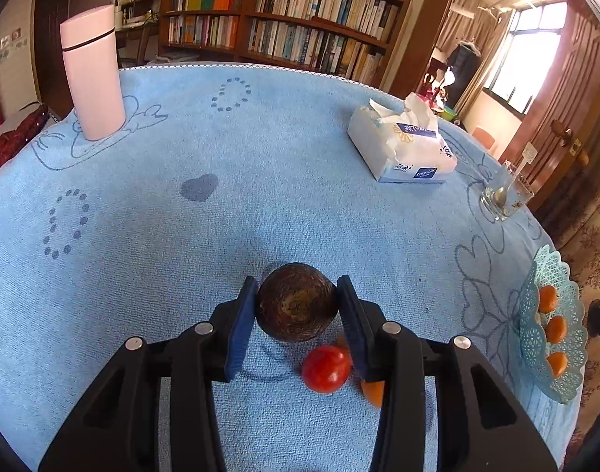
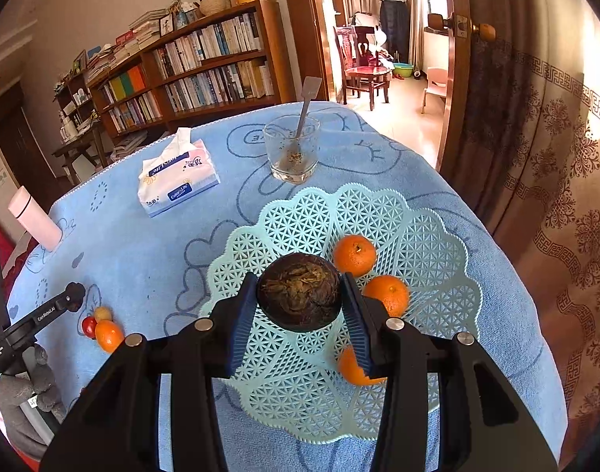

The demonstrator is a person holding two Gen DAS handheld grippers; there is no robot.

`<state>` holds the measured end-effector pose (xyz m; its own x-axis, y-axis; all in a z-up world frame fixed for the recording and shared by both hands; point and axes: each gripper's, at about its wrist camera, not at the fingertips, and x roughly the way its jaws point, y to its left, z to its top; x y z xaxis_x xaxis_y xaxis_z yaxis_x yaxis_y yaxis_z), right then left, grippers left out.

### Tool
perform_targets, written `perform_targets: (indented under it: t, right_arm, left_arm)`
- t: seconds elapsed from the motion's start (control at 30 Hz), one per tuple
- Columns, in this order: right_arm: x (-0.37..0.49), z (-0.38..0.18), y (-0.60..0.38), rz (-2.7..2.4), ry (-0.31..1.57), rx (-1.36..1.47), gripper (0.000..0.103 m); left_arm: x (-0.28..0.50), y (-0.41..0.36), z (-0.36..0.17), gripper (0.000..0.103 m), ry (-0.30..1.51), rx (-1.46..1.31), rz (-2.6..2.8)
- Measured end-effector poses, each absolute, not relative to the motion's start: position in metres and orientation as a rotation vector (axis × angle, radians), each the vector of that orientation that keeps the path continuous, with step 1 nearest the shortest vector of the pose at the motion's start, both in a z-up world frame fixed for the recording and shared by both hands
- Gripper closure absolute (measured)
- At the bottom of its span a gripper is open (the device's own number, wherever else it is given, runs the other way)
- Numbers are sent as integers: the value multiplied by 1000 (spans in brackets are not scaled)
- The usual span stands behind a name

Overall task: Organize fruits
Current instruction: 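Carry the brown fruit into the basket and open the right tool, then carry the held brown fruit into the basket and open the left tool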

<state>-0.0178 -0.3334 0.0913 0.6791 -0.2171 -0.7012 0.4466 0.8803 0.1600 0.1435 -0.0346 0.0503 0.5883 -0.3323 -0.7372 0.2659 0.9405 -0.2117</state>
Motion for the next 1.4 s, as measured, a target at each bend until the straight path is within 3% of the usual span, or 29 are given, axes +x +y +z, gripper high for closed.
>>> perform_targets:
  t: [0.07,0.1,0.17,0.93,1.4]
  right_arm:
    - [-22,88,-339,-397,741,359,57]
    - [-23,88,-341,-410,741,370,49]
    - [-28,88,-345,-429,728,387,45]
    - [-97,95,-370,-528,607,415,41]
    - [-133,89,-390,-550,563,411,40]
  left_arm:
    - [141,-32,56,61,861,-92,-350]
    - [140,-30,59,61,855,-97,-350]
    - [137,-28,65,61,841,-105,-352]
    - [65,-75,122,61,691,-43,-541]
    - [23,-150,105,61,749,78,-664]
